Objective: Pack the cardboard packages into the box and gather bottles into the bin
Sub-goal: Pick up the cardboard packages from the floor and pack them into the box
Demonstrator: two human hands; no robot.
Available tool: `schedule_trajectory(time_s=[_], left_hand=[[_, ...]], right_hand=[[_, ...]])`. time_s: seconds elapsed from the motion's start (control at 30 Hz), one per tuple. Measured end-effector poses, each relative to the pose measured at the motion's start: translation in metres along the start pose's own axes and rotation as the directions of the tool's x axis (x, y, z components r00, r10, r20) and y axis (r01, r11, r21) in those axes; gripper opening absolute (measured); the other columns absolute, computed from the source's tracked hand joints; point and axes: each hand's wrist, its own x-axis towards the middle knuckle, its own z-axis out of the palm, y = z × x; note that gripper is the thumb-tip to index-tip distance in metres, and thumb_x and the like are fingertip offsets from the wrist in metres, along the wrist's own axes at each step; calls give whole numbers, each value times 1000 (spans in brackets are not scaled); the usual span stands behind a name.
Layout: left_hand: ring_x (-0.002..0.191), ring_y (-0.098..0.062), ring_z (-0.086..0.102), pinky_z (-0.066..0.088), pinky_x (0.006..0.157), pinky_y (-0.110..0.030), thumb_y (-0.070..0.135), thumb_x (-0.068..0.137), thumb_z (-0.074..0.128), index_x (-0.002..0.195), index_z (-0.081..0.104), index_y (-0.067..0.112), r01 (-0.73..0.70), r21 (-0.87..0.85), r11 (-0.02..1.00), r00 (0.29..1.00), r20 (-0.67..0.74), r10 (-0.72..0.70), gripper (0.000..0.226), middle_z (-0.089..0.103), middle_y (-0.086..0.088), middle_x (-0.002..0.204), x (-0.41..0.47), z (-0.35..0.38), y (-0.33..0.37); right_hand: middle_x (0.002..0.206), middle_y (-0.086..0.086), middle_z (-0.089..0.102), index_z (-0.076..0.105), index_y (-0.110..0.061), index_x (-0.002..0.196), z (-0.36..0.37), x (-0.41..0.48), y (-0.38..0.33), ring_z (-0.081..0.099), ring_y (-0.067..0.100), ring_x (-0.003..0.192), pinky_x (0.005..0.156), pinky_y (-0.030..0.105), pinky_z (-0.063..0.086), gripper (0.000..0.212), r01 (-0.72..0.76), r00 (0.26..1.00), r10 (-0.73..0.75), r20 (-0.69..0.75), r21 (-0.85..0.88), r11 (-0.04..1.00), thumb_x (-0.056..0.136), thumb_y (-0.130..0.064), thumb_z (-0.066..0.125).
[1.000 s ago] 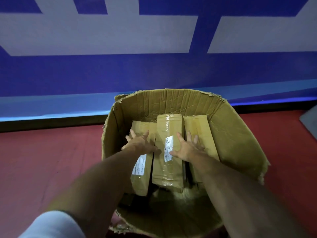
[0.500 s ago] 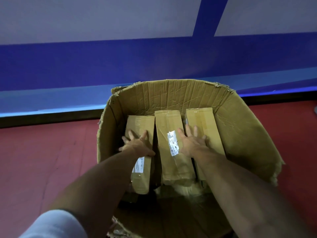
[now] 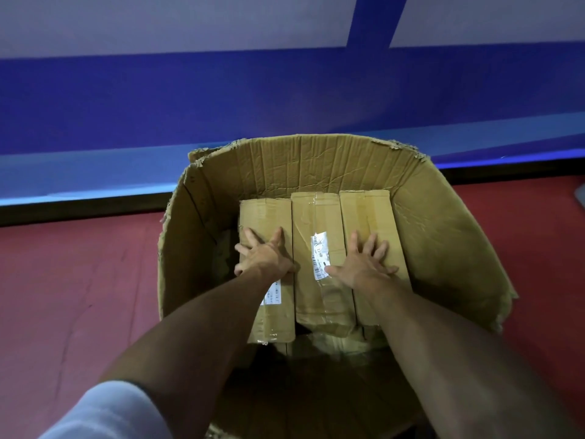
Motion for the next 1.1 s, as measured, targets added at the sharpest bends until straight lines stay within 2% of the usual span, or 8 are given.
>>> schedule_trajectory(time_s=[0.23, 0.37, 0.5, 0.6, 0.77, 0.83, 0.97, 1.1], left_hand=[[137, -40, 17, 43, 98, -60, 58, 75, 77, 149, 17, 54, -13, 54, 998, 997, -73, 17, 95, -17, -11, 161, 1, 3, -2], [138, -40, 17, 42, 100, -58, 60, 80, 72, 150, 19, 50, -30, 84, 996, 995, -91, 38, 88, -19, -14, 161, 6, 0, -4], [141, -45, 13, 45, 100, -57, 67, 80, 67, 154, 9, 50, -61, 139, 988, 996, -50, 68, 95, -17, -19, 161, 7, 7, -2], [145, -53, 3, 44, 103, -59, 69, 85, 59, 155, -1, 45, -61, 220, 974, 997, -31, 70, 96, -20, -26, 159, 1, 22, 4], [144, -55, 5, 42, 107, -56, 74, 85, 54, 156, -6, 41, -77, 292, 953, 995, -32, 90, 99, -18, -32, 158, -10, 34, 7], [145, -55, 4, 39, 110, -55, 73, 84, 56, 156, -8, 41, -85, 298, 951, 996, -8, 91, 103, -20, -32, 158, -13, 29, 6], [147, -52, 0, 38, 106, -64, 78, 76, 60, 155, -6, 45, -45, 290, 956, 999, 20, 41, 108, -19, -24, 161, -25, 21, 8], [148, -46, 5, 36, 105, -64, 80, 80, 52, 153, 12, 44, -66, 346, 936, 993, -67, 94, 91, -5, -17, 164, -48, 12, 14]], right_hand=[[163, 5, -26, -17, -29, 156, -3, 5, 8, -22, 44, 147, 111, 76, 11, 110, 47, 998, -47, 46, 12, 999, 87, -65, 60], [163, 4, -26, -18, -30, 156, -1, 4, 8, -23, 43, 147, 112, 74, 9, 108, 61, 997, -61, 39, 13, 998, 88, -63, 59], [162, 9, -28, -15, -32, 157, -6, 3, 17, -23, 43, 147, 112, 73, 8, 104, 81, 997, -80, 16, -35, 996, 90, -59, 59], [161, 12, -29, -14, -37, 156, -14, 4, 32, -23, 42, 147, 113, 72, 5, 99, 112, 994, -111, 9, -108, 988, 90, -62, 57], [161, 13, -29, -14, -39, 156, -15, 1, 45, -19, 40, 149, 113, 71, 12, 101, 86, 996, -85, 20, -61, 994, 89, -62, 59], [163, 14, -24, -14, -38, 156, -13, -3, 45, -14, 40, 150, 113, 71, 15, 102, 88, 996, -88, 9, -72, 993, 89, -60, 59], [164, 16, -1, -8, -38, 156, -20, -22, 43, 9, 38, 149, 112, 63, 25, 100, 93, 991, -100, -91, -77, 993, 88, -60, 61], [156, 15, 20, 9, -37, 156, -40, -41, 40, 25, 36, 141, 108, 59, 34, 90, 135, 974, -145, -172, -71, 988, 87, -61, 61]])
